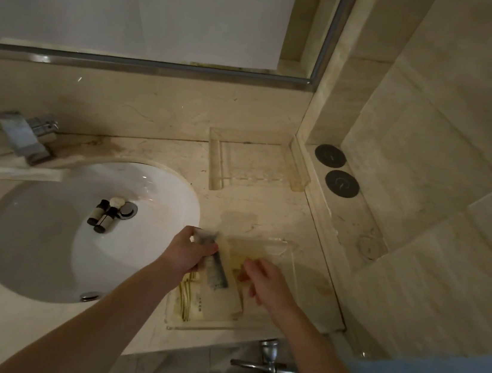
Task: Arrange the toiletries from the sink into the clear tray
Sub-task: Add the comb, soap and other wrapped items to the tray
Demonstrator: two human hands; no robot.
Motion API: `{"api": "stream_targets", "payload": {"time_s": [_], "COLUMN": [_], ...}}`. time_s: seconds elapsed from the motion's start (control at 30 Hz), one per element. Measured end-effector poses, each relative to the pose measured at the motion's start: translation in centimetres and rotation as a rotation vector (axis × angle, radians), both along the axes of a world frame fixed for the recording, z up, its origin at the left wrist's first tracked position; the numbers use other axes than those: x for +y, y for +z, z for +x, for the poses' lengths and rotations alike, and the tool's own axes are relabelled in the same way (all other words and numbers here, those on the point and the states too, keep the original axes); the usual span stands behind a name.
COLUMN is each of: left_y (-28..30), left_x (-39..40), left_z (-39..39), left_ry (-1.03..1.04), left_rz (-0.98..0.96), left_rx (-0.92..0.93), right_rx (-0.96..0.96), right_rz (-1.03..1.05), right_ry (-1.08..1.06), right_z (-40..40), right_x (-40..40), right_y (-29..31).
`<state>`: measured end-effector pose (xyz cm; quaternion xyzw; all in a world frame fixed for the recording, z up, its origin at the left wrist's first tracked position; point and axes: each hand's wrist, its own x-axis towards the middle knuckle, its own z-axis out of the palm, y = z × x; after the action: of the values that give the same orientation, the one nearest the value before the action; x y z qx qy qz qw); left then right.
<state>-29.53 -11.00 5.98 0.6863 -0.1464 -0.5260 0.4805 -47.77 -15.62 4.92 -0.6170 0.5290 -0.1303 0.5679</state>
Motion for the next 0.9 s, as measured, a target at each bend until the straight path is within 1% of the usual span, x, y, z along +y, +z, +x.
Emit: {"api": "stream_targets", "payload": {"time_s": [0.07, 0.13, 0.2, 0.27, 0.3, 0.33, 0.4, 0.43, 0.47, 0.53, 0.6, 0.77, 0.9], "left_y": [0.3, 0.4, 0.4, 0.1, 0.0, -0.2, -0.6, -0.8, -1.1, -1.8, -2.2, -2.3, -2.3], "left_x": [-0.2, -0.5, -1.1, -1.7, -1.9, -2.0, -1.9, -1.7, -1.4, -1.1, -0.9, -0.7, -0.6], "left_z": [-0.9, -1.9, -2.7, -3.3, -3.6, -3.7, -3.9, -4.1, -4.2, -4.6, -4.9, -5.1, -5.3], "left_ry": [-0.075, -0.142, -0.168, -0.149, -0.144, -0.177, -0.387, -0.512, -0.623, -0.783, -0.85, -0.85, -0.839], "left_rz": [-0.028, -0.042, -0.039, -0.021, -0.006, 0.013, 0.062, 0.087, 0.118, 0.163, 0.173, 0.151, 0.164], "left_rx": [-0.011, 0.035, 0.049, -0.013, -0.079, -0.219, -0.648, -0.826, -0.942, -1.059, -1.147, -1.304, -1.327], "right_rx": [-0.059, -0.054, -0.075, -0.08, -0.076, -0.069, -0.045, -0.035, -0.034, -0.045, -0.026, 0.067, 0.105], "right_rz": [0.107, 0.088, 0.064, 0.054, 0.041, 0.025, 0.002, -0.002, -0.003, 0.007, -0.005, -0.108, -0.201], "right_ry": [0.066, 0.1, 0.045, -0.06, -0.113, -0.152, -0.195, -0.214, -0.233, -0.262, -0.264, -0.284, -0.287], "right_z": [0.5, 0.9, 0.6, -0.3, -0.9, -1.5, -2.5, -2.9, -3.2, -3.6, -3.9, -4.1, -4.5], "right_x": [-0.1, 0.1, 0.1, -0.1, -0.4, -0.6, -0.9, -1.1, -1.2, -1.4, -1.5, -1.9, -2.1], "right_y": [0.6, 0.6, 0.0, 0.1, 0.0, 0.1, 0.1, 0.1, 0.1, 0.1, -0.1, -0.4, 0.1]}}
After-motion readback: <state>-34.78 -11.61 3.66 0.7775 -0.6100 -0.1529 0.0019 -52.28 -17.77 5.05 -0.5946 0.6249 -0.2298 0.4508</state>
